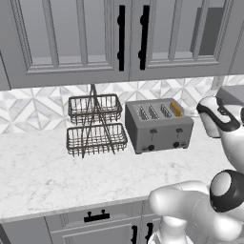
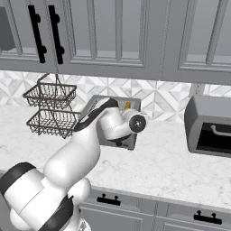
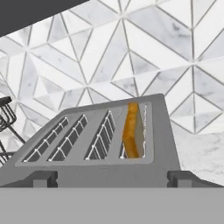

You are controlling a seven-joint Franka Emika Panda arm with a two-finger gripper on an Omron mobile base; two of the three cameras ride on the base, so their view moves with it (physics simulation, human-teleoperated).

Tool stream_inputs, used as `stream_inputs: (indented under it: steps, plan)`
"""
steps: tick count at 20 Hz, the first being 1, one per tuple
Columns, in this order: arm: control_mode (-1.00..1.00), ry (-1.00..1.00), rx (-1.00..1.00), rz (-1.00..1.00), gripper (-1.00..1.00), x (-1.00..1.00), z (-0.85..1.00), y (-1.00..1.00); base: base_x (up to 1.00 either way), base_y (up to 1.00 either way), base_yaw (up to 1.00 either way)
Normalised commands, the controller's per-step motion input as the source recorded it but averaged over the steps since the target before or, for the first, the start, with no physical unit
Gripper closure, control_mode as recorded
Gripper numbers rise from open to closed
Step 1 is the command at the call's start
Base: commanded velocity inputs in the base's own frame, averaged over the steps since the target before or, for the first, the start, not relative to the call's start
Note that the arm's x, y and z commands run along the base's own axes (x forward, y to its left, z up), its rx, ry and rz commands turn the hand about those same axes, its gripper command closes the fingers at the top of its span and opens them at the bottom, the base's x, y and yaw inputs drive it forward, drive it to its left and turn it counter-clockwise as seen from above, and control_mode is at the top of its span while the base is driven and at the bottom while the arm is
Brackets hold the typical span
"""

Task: Start the toaster. Once the lever pops up, take the bread to the plate on the dining counter.

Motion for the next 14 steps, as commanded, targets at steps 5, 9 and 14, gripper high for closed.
stream_inputs:
  steps: [5, 9, 14]
  plan:
    - [-1.0, 0.0, -0.03, 0.0, -1.0, 0.55, 0.0, 0.0, 0.0, 0.0, 0.0]
    - [-1.0, 0.0, -0.06, 0.0, -1.0, 0.46, -0.23, -0.01, 0.0, 0.0, 0.0]
    - [-1.0, -0.04, -0.06, -0.03, -1.0, 0.11, -0.37, 0.0, 0.0, 0.0, 0.0]
